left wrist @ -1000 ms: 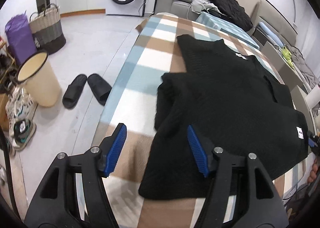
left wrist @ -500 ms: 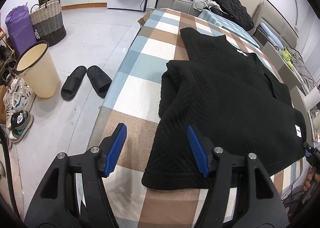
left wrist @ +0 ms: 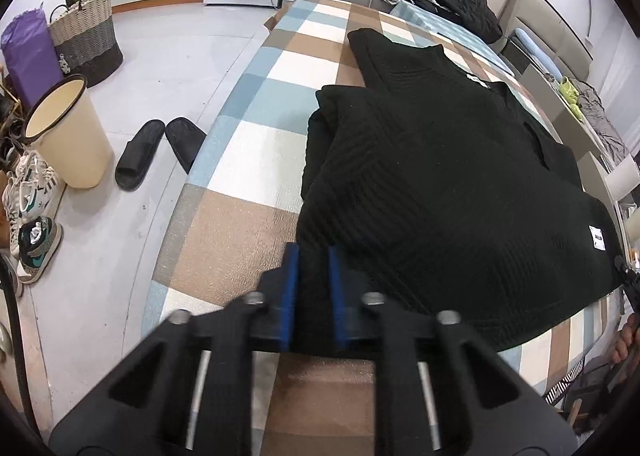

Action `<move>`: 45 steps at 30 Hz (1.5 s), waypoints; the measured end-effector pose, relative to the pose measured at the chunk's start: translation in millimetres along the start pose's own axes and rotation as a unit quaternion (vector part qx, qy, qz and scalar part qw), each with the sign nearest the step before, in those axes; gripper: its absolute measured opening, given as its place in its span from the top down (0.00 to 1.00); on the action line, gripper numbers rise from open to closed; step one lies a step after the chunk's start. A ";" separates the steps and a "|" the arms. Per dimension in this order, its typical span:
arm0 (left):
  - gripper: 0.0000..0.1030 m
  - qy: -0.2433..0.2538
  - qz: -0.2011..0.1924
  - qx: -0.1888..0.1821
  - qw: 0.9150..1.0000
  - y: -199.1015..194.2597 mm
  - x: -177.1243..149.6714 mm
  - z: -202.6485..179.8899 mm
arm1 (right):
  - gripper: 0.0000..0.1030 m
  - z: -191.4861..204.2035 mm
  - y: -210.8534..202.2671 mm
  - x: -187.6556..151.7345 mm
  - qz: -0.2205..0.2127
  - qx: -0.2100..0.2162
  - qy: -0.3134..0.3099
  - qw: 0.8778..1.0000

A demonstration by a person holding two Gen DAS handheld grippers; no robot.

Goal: Fold small clothes

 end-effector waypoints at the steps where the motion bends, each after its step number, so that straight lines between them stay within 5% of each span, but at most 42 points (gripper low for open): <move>1: 0.96 0.000 -0.005 0.000 1.000 -2.4 0.4 -0.2 | 0.92 0.7 0.3 0.4 0.000 -0.001 -0.001 1.000; 10: 0.97 -0.035 -0.082 -0.039 0.995 -48.1 26.2 1.7 | 0.94 14.8 -13.7 16.9 -0.031 0.045 0.021 0.998; 21: 0.97 -0.009 -0.123 -0.061 0.990 -35.8 128.8 -19.9 | 0.95 53.4 18.9 103.7 -0.081 0.067 0.042 0.994; 33: 0.97 -0.046 -0.127 -0.044 0.990 45.3 265.1 -7.4 | 0.94 42.6 121.6 203.9 -0.086 -0.018 0.136 0.987; 35: 0.91 -0.057 -0.121 -0.024 0.991 61.9 276.1 -1.6 | 0.85 36.2 139.9 210.3 -0.075 -0.045 0.145 0.986; 37: 0.71 -0.055 -0.093 -0.027 0.994 76.9 281.1 2.1 | 0.64 30.6 148.4 211.1 -0.068 -0.053 0.147 0.985; 40: 0.46 -0.052 -0.100 -0.018 0.993 78.1 272.2 5.7 | 0.60 28.8 147.4 203.9 -0.058 -0.049 0.133 0.988; 45: 0.44 -0.028 -0.084 -0.020 0.996 71.3 223.0 -0.9 | 0.54 26.3 134.4 173.1 -0.017 -0.057 0.093 0.994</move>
Point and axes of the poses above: each gripper's, at about its wrist camera, not at the fingertips, and y roughly the way its jaws point, z to its left, x to its top, the point moved 5 cm from there along y, roughly the way its jaws point, and after that the axes turned 7 degrees about y, right-handed, at the moved point
